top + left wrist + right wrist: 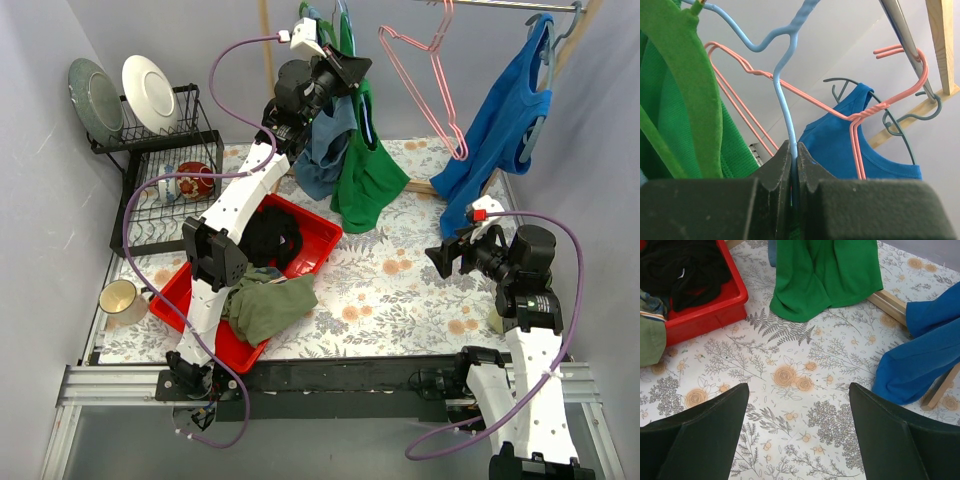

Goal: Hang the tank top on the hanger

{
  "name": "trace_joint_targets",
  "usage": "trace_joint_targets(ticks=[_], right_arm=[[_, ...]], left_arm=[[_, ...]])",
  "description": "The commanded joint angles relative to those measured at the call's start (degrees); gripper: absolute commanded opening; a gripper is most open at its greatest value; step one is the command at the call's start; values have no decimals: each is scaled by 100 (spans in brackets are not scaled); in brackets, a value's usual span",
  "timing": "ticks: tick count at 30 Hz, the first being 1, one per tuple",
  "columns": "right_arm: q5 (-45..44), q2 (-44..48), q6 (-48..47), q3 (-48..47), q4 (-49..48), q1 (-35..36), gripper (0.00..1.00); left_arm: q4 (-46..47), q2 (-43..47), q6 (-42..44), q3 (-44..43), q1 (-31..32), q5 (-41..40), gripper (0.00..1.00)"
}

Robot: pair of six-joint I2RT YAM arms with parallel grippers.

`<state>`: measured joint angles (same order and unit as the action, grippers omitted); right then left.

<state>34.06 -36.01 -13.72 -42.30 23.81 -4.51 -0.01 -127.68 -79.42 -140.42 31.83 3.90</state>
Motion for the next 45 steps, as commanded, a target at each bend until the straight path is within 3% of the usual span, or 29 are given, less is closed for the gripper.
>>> trace_joint_targets(ticks=[1,8,11,12,16,24,28,33,38,45], right_arm=[[109,6,44,-23,-210,-41,89],[127,15,36,-23,-184,-58,89],[118,32,1,-32,-158,-67,89],[109,50,-8,-32,-140,-67,89],[65,85,-52,-85,-79,-76,89],[-383,59,-386,-506,334,-67,90],[-698,6,-378,-954,527,-76,95],[-1568,59,209,-1394,458,-76,98],[-2755,50,624,-1912,475,-67,99],[-2836,50,721,-2378,528,-76,98]], left_arm=[[116,349,164,-249,-28,85,0],[-139,489,84,119,-28,-47,0],[-183,638,67,252,-28,-39,21],[-227,743,49,304,-28,-39,37],[-341,1094,-47,489,-28,14,57],[-491,2290,-215,1463,-19,304,74],[-710,2966,-40,2053,-28,637,84],[-1096,4369,601,3571,-28,840,98],[-1466,5971,1173,5311,-28,542,98],[-2668,8116,1517,7079,-28,164,98]])
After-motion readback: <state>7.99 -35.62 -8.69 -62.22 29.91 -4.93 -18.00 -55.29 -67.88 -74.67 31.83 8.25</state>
